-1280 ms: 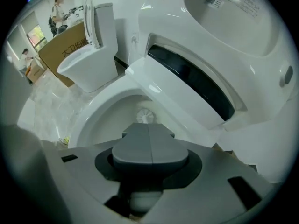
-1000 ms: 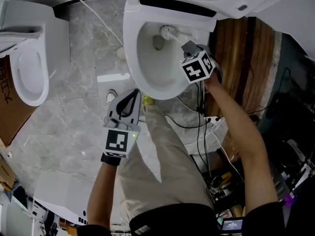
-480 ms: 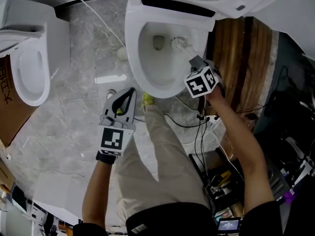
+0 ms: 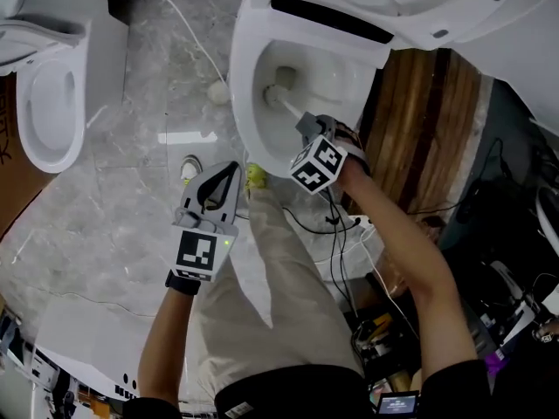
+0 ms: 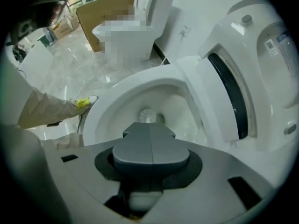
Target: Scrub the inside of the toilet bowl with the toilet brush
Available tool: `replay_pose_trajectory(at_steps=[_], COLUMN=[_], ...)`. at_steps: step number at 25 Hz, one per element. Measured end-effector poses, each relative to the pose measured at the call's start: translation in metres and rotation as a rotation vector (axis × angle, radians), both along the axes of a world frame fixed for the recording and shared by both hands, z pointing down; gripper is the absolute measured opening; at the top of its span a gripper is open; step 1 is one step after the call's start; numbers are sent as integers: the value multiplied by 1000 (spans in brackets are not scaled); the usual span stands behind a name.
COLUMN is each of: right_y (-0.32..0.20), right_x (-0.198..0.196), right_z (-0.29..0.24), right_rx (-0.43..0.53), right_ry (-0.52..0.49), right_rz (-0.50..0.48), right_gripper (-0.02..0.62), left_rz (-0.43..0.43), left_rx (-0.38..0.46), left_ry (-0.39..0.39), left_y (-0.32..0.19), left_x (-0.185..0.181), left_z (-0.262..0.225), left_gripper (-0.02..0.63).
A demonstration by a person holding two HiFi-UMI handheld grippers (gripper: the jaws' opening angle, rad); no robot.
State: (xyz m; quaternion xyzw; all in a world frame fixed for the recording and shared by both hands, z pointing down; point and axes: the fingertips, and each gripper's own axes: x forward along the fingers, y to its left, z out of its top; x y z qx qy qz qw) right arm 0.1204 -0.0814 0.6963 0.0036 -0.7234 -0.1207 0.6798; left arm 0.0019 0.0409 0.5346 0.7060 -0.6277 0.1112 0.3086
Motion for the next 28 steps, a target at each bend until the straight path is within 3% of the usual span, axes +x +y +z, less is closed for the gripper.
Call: replay_pose_trajectory(at_steps=[8, 14, 16, 21, 26, 28], right_y=[-42, -58, -62, -44, -10, -6], right_x=[-46, -28, -22, -12, -13, -18], right_z=[23, 45, 51, 58, 59, 53], right_rx=[144, 227, 236, 213, 93, 46], right_ry=[6, 125, 155, 165, 142, 89], right_rz=[-110, -259, -261, -120, 199, 360], right_gripper=[160, 160, 161, 161, 161, 162], left_rz=[-86, -91, -86, -72, -67, -57], left_rx=[-17, -38, -36, -47, -59, -61], left_ry=[14, 33, 41, 43, 68, 69], left_y=[10, 13, 11, 13, 21, 22], left_x=[-7, 6, 10, 17, 26, 28], left_z=[11, 19, 20, 21, 19, 18], left_gripper=[17, 17, 17, 17, 17, 17])
